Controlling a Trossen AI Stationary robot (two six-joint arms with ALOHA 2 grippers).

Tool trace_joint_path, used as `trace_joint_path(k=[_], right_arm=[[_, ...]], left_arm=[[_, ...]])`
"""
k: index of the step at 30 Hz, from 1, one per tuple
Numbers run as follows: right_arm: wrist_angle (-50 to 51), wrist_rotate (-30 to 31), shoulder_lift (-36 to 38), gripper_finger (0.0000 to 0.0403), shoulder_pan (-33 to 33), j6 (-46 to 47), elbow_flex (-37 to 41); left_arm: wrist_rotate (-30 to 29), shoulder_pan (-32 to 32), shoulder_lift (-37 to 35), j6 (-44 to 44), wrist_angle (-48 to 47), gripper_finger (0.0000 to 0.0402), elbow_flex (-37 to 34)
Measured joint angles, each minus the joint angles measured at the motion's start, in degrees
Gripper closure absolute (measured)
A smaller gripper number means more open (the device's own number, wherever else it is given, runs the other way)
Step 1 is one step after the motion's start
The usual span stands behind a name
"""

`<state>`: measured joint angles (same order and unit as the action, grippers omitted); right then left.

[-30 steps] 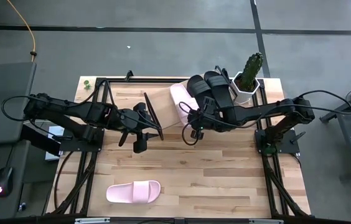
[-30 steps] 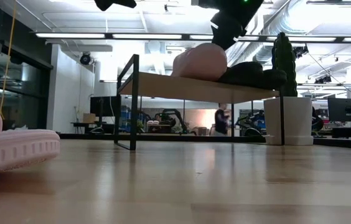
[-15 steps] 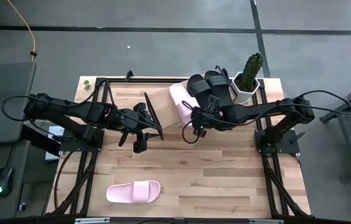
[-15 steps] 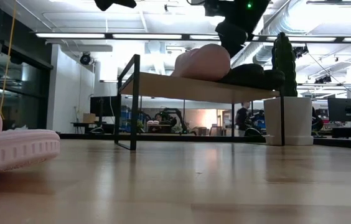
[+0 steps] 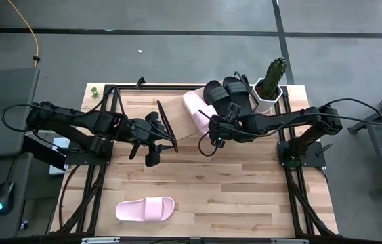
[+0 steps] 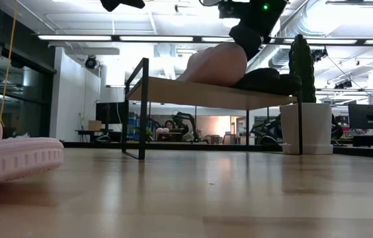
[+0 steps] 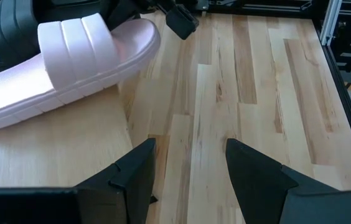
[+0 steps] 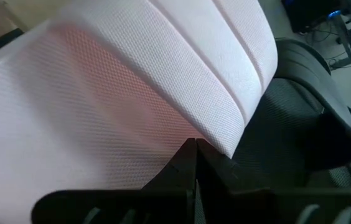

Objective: Pick and place slides into the shelf
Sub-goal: Put the right pink slide on the shelf

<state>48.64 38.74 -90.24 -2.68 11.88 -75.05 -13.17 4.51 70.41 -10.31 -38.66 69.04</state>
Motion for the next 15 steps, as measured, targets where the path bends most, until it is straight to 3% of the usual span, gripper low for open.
trace_joint_path(k=[15], right_arm=[[0.0,-5.6,0.0,0.0396,0.1,-2.9,0.0]], left_arm=[[0.0,0.0,0.0,0.0,0.0,0.0218,0.0]])
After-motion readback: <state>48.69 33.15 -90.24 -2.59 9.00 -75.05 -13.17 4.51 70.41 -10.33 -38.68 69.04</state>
